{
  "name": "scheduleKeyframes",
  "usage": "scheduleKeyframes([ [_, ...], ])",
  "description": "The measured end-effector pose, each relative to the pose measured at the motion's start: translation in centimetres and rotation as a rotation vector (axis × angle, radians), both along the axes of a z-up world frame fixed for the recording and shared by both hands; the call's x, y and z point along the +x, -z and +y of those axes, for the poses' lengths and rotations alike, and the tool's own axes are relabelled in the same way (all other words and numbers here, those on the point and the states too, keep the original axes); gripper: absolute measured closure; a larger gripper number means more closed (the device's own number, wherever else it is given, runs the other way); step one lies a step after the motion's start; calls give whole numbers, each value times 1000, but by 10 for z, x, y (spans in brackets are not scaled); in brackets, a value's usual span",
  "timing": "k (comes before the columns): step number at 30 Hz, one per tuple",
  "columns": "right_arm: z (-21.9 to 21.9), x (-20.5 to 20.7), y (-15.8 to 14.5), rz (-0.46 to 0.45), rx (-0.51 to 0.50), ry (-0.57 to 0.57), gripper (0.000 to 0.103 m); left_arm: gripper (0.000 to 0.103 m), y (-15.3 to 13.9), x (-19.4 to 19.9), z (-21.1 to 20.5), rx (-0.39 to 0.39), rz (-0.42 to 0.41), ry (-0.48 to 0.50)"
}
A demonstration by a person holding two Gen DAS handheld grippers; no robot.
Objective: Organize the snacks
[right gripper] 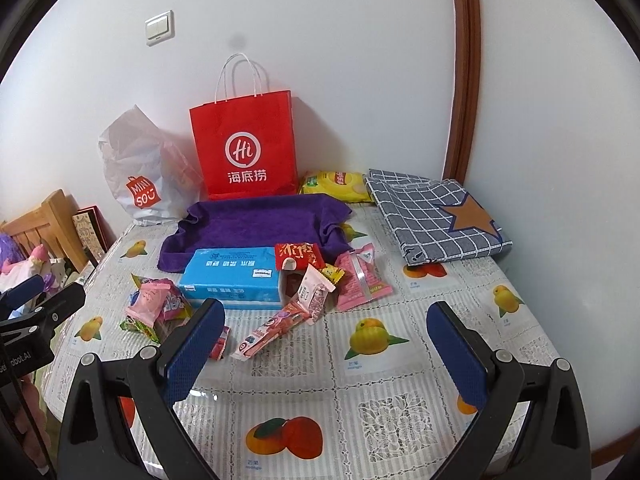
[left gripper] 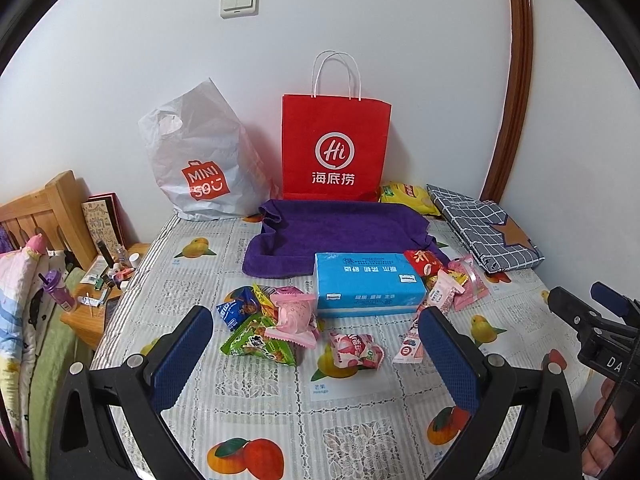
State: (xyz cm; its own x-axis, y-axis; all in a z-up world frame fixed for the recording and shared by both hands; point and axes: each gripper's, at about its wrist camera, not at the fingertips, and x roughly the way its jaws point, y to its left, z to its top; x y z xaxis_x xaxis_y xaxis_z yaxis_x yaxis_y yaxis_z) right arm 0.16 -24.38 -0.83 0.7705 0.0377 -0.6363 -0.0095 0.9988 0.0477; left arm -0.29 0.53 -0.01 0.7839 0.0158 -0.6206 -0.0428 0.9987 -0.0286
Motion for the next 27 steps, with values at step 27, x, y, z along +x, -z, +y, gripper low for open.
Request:
scheduleKeyframes([
  [27, 10, 3, 1, -2, -14, -18, 2, 0, 6, 0, 9, -19, 3, -10],
])
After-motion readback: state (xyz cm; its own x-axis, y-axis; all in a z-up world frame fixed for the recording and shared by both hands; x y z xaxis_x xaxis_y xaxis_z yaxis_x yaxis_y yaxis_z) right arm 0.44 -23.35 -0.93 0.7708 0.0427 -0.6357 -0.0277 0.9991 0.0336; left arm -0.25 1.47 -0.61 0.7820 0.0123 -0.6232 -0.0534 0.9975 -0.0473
